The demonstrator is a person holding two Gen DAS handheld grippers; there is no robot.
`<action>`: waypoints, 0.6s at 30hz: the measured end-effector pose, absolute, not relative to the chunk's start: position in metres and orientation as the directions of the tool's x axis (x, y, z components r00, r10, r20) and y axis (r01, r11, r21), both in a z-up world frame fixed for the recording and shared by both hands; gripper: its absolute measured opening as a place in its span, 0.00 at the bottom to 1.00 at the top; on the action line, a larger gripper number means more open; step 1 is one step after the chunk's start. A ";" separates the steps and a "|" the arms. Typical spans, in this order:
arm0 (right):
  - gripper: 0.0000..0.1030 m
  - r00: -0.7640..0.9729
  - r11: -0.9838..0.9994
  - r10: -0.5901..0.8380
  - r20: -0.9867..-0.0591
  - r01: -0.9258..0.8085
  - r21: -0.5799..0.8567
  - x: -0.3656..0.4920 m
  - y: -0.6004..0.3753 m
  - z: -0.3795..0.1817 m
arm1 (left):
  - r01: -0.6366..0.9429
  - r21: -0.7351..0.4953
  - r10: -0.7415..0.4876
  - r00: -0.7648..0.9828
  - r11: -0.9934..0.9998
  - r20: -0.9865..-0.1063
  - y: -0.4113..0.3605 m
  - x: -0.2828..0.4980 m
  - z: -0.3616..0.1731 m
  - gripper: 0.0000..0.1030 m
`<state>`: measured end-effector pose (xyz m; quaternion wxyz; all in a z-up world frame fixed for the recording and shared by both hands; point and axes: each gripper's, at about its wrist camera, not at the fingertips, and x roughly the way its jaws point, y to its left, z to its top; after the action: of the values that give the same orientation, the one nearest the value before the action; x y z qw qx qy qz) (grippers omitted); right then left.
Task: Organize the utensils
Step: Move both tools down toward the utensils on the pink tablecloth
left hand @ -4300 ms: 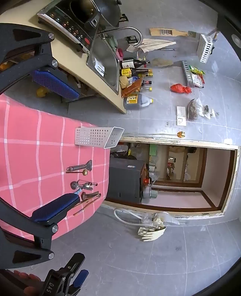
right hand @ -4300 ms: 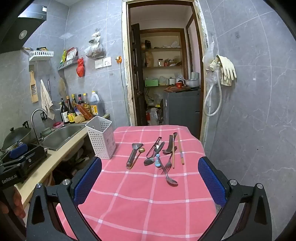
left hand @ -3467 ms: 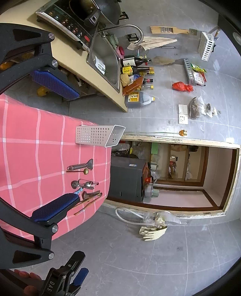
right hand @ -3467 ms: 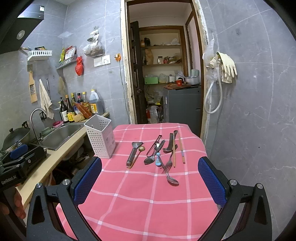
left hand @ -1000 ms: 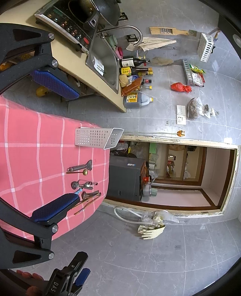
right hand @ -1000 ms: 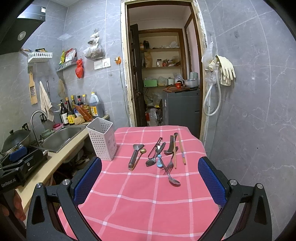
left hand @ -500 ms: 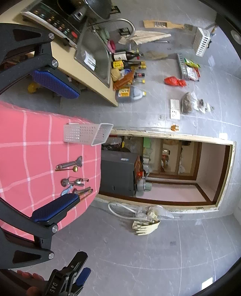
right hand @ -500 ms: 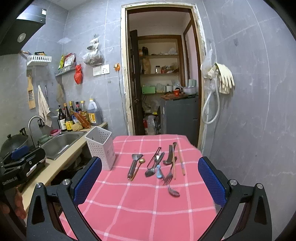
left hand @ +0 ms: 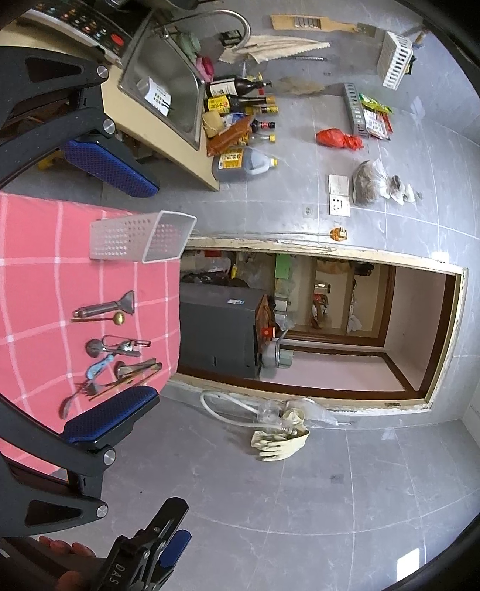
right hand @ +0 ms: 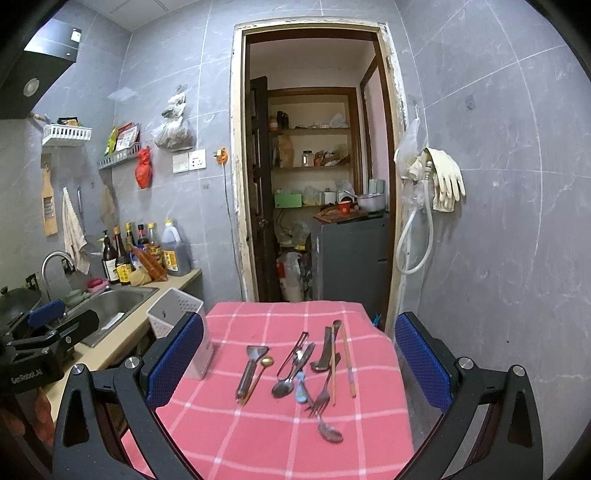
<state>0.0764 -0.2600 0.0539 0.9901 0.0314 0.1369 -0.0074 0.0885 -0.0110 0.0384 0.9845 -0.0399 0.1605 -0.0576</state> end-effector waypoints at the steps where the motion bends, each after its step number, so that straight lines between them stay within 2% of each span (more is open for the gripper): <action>1: 0.99 0.962 0.998 -0.005 -0.272 0.022 0.058 0.084 -0.263 0.054 | 0.101 -0.095 -0.126 0.942 0.990 -0.310 -0.013 0.094 0.039 1.00; 12: 0.99 0.952 0.999 0.044 -0.303 -0.033 0.041 0.166 -0.299 0.037 | 0.099 -0.094 -0.125 0.937 0.991 -0.326 -0.044 0.167 0.024 1.00; 18: 0.99 0.939 0.996 0.094 -0.332 -0.086 0.037 0.214 -0.317 0.023 | 0.125 -0.108 -0.156 0.917 0.986 -0.366 -0.063 0.214 0.009 1.00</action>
<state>0.2143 -0.3167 0.0233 0.9845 0.0109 0.1691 0.0457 0.2141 -0.0634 0.0094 0.9782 -0.0414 0.1902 -0.0719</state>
